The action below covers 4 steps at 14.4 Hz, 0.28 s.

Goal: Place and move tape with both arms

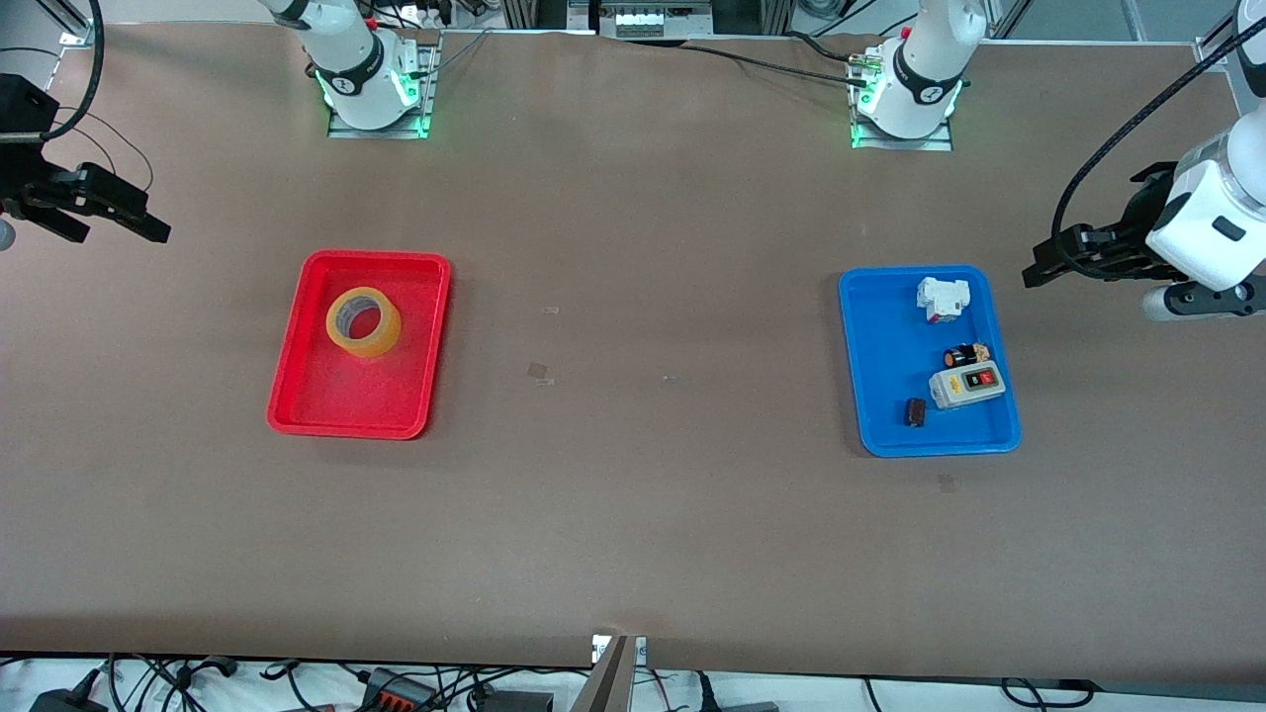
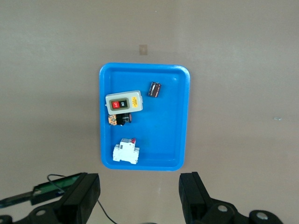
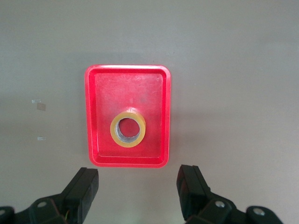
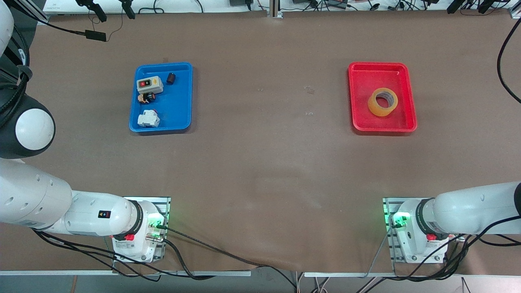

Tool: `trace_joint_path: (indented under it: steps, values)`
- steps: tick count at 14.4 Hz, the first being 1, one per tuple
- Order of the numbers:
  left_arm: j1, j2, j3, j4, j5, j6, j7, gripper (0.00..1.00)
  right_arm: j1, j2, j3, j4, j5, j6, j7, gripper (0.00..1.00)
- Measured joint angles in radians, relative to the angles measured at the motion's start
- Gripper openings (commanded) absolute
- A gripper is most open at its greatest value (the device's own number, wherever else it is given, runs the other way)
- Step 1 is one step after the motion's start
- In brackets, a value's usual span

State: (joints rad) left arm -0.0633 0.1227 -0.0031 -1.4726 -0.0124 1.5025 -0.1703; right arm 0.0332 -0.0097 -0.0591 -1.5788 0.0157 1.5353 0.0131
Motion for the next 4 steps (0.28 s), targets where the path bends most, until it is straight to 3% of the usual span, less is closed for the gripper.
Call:
trace_joint_path:
  steps: [4]
  values:
    - [-0.002, 0.0, -0.006, 0.0, 0.009, 0.001, 0.0, 1.0, 0.001, -0.005, 0.004, -0.008, 0.0, 0.001, 0.0, 0.98]
